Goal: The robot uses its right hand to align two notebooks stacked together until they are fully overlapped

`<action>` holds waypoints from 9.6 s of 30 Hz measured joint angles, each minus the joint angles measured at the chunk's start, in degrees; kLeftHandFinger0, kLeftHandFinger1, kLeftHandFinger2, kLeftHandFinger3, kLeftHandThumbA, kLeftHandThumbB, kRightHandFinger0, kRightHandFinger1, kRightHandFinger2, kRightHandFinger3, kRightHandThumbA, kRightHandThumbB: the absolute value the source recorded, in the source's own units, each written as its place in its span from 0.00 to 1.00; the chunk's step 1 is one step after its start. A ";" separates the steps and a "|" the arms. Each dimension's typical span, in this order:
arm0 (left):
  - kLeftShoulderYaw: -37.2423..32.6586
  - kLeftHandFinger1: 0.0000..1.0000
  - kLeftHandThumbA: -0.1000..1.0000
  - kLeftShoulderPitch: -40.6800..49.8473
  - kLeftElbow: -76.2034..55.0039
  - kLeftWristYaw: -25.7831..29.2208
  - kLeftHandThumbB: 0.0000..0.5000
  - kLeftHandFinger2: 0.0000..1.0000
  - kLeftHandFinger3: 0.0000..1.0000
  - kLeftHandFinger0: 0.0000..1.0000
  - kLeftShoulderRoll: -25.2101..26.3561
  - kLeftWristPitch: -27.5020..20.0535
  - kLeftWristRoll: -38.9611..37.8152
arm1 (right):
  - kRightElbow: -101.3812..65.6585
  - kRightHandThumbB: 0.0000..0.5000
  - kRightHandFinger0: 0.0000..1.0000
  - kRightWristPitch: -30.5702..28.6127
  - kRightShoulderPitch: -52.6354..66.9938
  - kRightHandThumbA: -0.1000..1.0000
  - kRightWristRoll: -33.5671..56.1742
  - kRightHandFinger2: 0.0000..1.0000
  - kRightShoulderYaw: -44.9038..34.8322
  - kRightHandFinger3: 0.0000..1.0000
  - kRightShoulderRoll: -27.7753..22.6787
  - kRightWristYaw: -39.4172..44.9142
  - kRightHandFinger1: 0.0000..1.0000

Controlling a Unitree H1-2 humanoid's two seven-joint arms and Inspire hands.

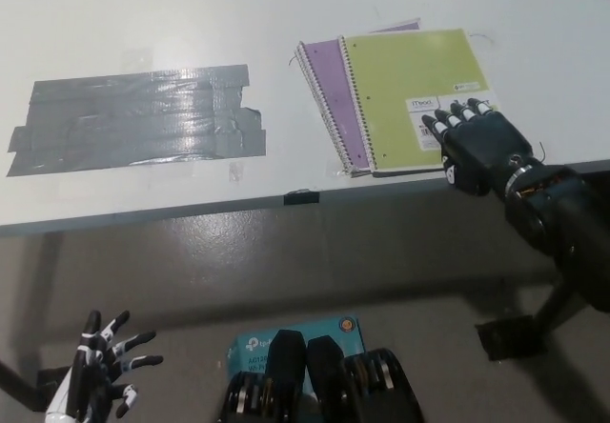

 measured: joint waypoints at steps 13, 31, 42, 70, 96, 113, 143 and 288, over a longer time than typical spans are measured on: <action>-0.36 0.64 1.00 -0.19 -0.03 0.01 1.00 0.79 1.00 0.53 0.00 -0.13 0.00 | 5.32 0.68 1.00 -3.94 -3.90 1.00 -2.37 1.00 2.07 1.00 1.27 -0.27 1.00; -0.48 0.66 1.00 -0.51 -0.07 0.01 1.00 0.80 1.00 0.57 0.00 -0.25 0.00 | 6.73 0.64 1.00 -6.11 -5.57 1.00 -5.02 1.00 2.45 1.00 1.90 -0.39 1.00; -0.63 0.67 1.00 -0.66 -0.11 0.01 1.00 0.80 1.00 0.53 0.00 -0.23 0.01 | 6.60 0.69 1.00 -6.98 -5.73 1.00 -5.14 1.00 2.37 1.00 3.41 -0.46 1.00; -0.90 0.64 1.00 -0.61 -0.07 0.00 1.00 0.77 1.00 0.55 0.04 -0.34 0.22 | 4.79 0.68 1.00 -8.35 -4.11 1.00 -7.70 1.00 3.70 1.00 1.43 -3.07 1.00; -1.38 0.62 1.00 -0.47 0.00 0.00 1.00 0.76 1.00 0.54 0.03 -0.69 0.59 | 2.78 0.66 1.00 -9.12 -3.07 1.00 -11.87 1.00 7.38 1.00 1.05 -8.54 1.00; -1.37 0.64 1.00 0.24 0.00 -0.01 1.00 0.78 1.00 0.53 0.03 -1.29 0.62 | 1.22 0.71 1.00 -7.93 -1.77 1.00 -11.84 1.00 4.73 1.00 0.81 -6.06 1.00; -1.37 0.64 1.00 0.56 -0.03 0.00 1.00 0.78 1.00 0.54 0.02 -1.80 0.95 | -0.96 0.70 1.00 -4.70 -0.70 1.00 -11.94 1.00 3.37 1.00 0.90 -2.10 1.00; 1.02 0.75 1.00 3.19 1.44 0.43 0.83 0.88 1.00 0.70 4.17 10.73 4.44 | -31.20 0.31 0.98 9.94 49.80 0.58 29.65 1.00 -47.97 1.00 -5.43 18.05 1.00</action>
